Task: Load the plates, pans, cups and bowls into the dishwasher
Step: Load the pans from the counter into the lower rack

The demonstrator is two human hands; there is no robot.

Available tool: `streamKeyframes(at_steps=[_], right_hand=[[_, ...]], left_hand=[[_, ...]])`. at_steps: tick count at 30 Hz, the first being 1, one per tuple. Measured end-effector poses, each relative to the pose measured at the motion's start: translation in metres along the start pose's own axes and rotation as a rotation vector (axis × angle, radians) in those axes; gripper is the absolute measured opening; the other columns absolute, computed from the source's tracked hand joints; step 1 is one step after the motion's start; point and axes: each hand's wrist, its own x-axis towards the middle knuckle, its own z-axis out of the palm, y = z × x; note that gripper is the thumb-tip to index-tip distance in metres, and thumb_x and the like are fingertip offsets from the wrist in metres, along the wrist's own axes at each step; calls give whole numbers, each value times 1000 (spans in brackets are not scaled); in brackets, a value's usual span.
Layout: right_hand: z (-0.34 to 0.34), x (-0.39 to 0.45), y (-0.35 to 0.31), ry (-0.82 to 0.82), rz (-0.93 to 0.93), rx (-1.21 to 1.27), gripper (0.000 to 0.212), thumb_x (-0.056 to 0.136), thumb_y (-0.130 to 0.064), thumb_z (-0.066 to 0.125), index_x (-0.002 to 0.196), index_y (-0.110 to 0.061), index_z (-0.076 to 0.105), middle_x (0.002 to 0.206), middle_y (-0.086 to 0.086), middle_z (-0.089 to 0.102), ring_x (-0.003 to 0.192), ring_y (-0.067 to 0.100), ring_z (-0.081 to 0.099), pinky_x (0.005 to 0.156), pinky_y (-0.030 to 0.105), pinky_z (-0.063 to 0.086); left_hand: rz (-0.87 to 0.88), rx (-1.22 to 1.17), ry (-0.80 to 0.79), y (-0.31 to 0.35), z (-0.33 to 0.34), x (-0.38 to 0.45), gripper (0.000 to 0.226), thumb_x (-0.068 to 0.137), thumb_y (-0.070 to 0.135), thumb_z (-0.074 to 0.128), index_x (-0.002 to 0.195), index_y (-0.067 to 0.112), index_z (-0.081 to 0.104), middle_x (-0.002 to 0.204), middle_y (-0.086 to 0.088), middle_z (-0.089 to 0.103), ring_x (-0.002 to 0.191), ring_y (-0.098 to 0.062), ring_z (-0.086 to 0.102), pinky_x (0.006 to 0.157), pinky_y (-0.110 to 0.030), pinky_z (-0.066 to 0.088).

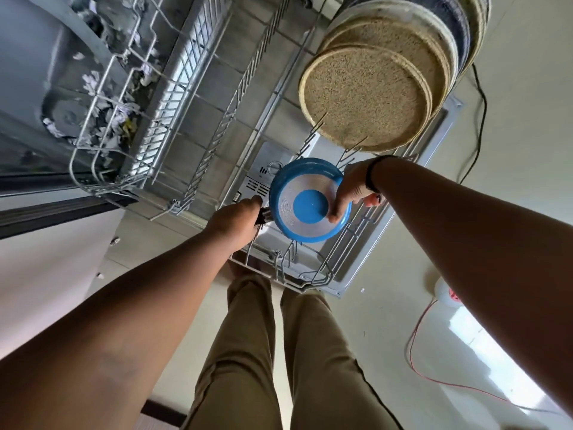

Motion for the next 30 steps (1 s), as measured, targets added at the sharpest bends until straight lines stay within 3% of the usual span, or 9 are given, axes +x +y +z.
streamKeyframes(at_steps=[3, 5, 7, 10, 16, 20, 22, 25, 30], right_hand=[[4, 3, -6, -21, -11, 9, 57, 70, -37, 83, 112, -19, 49, 89, 6, 52, 57, 14, 46, 39, 17, 40], [9, 3, -8, -46, -31, -15, 64, 75, -35, 79, 129, -16, 51, 111, 6, 52, 64, 14, 50, 52, 23, 45], [12, 5, -8, -34, -46, -35, 68, 77, -35, 78, 134, -12, 49, 130, 8, 53, 89, 18, 57, 74, 24, 45], [13, 5, -8, -43, -53, -23, 65, 78, -35, 76, 134, -13, 51, 132, 9, 54, 115, 22, 51, 85, 25, 35], [15, 8, 0, -36, -70, 7, 58, 83, -45, 69, 131, -17, 54, 114, 2, 51, 103, 16, 43, 88, 25, 28], [16, 11, 2, -51, -82, 163, 66, 81, -58, 62, 135, -20, 51, 131, 4, 50, 125, 22, 46, 106, 40, 34], [16, 11, -2, -43, -74, 232, 75, 82, -60, 57, 141, -16, 43, 144, 8, 43, 127, 27, 48, 106, 48, 35], [16, 15, -6, -40, -61, 240, 76, 85, -56, 57, 145, -13, 37, 150, 11, 37, 127, 29, 49, 107, 47, 32], [20, 19, -7, -1, -47, 175, 75, 86, -50, 61, 144, -9, 37, 147, 13, 39, 130, 28, 44, 88, 30, 36]], left_hand=[[9, 16, -27, -8, 1, 2, 29, 84, 16, 65, 106, 13, 46, 87, -6, 64, 73, -25, 65, 58, -33, 50], [41, 39, -36, -10, 3, 2, 28, 83, 17, 65, 104, 14, 46, 83, -5, 64, 69, -24, 63, 55, -32, 48], [72, 59, -31, -11, 6, 3, 27, 83, 18, 64, 103, 14, 46, 80, -4, 63, 64, -23, 60, 53, -31, 44], [96, 82, -35, -13, 8, 4, 28, 85, 19, 63, 105, 13, 44, 73, -1, 57, 58, -20, 52, 51, -29, 40], [123, 49, -72, -16, 9, 2, 23, 91, 17, 56, 108, 11, 42, 66, 4, 47, 55, -17, 52, 48, -28, 36], [64, -12, -65, -20, 7, 3, 21, 92, 12, 54, 109, 9, 44, 70, 1, 52, 58, -17, 54, 50, -29, 39], [38, -49, -98, -21, 4, 8, 22, 91, 10, 55, 111, 8, 45, 76, -3, 56, 63, -18, 55, 54, -29, 40], [29, -55, -149, -19, -2, 16, 25, 90, 9, 56, 112, 7, 45, 74, -1, 52, 64, -18, 54, 51, -27, 38], [-28, -8, -159, -13, -2, 18, 28, 90, 10, 58, 115, 9, 44, 79, -3, 51, 71, -22, 55, 59, -33, 44]])
